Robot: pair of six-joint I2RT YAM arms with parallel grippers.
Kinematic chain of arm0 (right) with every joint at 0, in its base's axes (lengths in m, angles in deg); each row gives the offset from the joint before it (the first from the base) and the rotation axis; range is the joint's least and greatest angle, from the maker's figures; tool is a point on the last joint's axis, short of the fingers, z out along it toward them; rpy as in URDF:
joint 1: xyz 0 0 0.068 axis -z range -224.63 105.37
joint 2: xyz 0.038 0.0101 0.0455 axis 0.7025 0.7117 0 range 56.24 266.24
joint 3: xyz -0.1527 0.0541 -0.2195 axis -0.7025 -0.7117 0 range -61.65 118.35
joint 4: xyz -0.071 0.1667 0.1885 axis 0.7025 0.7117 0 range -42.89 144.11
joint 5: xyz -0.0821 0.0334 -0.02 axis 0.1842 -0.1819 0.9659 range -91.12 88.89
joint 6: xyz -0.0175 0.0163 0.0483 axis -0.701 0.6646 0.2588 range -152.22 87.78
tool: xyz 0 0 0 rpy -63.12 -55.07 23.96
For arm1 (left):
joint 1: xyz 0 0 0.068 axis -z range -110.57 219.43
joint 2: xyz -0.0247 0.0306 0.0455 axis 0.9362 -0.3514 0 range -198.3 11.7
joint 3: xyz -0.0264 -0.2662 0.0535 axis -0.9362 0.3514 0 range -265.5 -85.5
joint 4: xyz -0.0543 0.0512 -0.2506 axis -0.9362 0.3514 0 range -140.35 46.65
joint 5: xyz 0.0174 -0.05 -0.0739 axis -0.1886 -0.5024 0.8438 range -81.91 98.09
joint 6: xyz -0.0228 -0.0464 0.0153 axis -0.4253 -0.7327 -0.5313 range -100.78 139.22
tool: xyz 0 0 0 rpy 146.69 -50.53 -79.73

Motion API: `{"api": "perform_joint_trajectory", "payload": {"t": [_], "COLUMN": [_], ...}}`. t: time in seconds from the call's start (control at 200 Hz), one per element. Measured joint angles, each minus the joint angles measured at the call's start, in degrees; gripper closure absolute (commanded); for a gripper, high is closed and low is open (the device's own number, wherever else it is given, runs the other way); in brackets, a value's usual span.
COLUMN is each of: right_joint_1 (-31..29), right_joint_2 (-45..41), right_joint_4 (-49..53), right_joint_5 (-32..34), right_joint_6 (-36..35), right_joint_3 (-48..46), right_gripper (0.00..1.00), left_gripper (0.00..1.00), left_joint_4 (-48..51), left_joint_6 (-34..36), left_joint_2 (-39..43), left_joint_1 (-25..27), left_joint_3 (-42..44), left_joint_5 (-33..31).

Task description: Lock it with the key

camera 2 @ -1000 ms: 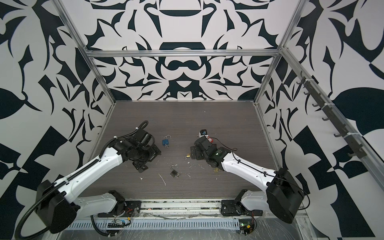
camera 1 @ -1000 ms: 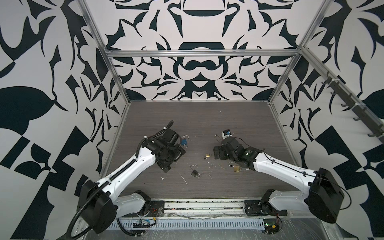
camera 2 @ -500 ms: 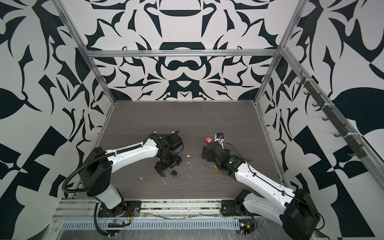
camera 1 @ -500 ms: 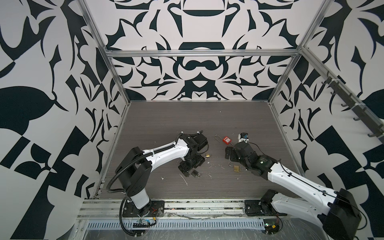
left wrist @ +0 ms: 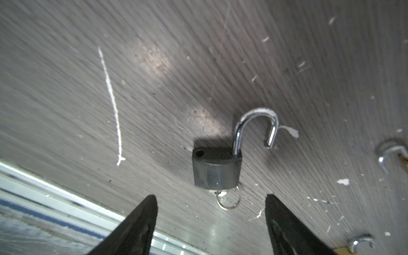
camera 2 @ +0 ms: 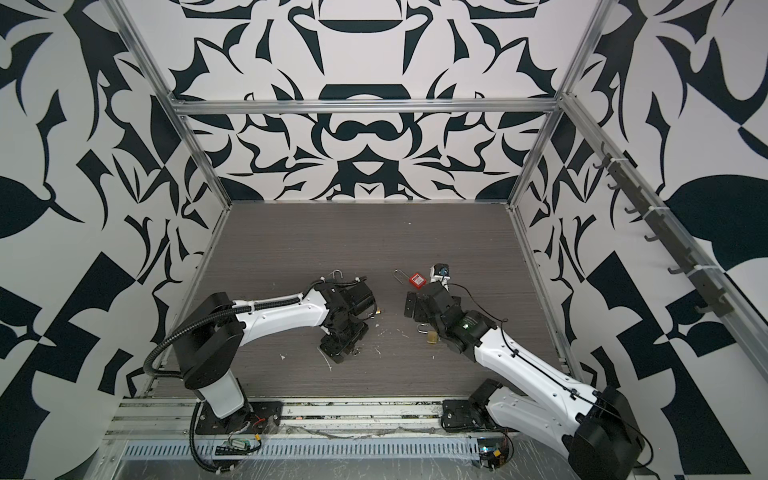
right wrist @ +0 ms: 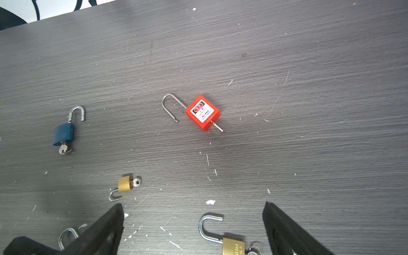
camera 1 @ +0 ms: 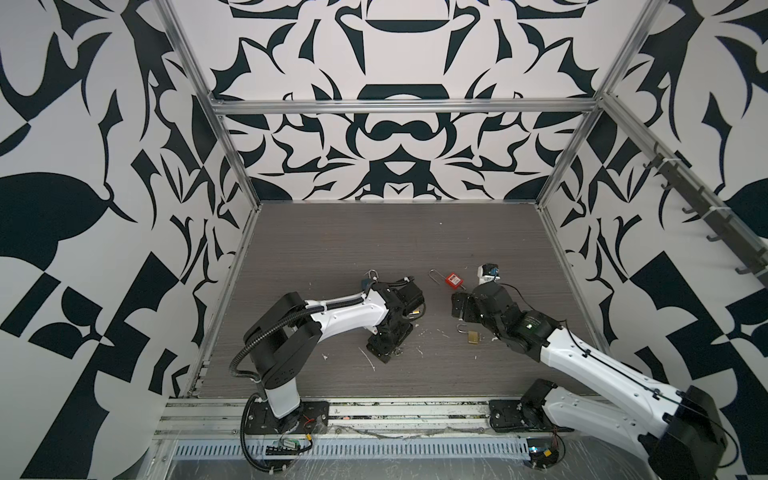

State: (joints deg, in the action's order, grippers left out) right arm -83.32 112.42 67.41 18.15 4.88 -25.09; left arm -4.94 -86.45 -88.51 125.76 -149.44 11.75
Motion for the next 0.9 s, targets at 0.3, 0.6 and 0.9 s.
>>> {"api": "perform_joint_trajectory", "payload": {"t": [0.3, 0.6, 0.9], "right_joint_1": [0.37, 0.48, 0.55], "right_joint_2": [0.00, 0.00, 0.00], "right_joint_4": [0.04, 0.04, 0.07], "right_joint_5": [-0.20, -0.20, -0.17], "right_joint_6": [-1.33, -1.57, -1.99], "right_joint_3": [0.24, 0.90, 1.75], "right_gripper": [0.00, 0.00, 0.00], "left_gripper": [0.25, 0.33, 0.47], "left_joint_4": [-1.84, -1.53, -1.77], "left_joint_6": [-2.21, -3.17, -3.45], "left_joint_2": [-2.21, -2.54, -2.60], "left_joint_1": [0.04, 0.04, 0.07], "left_joint_3": [0.20, 0.20, 0.20], "left_joint_5": [-2.38, -3.93, -3.72]}}
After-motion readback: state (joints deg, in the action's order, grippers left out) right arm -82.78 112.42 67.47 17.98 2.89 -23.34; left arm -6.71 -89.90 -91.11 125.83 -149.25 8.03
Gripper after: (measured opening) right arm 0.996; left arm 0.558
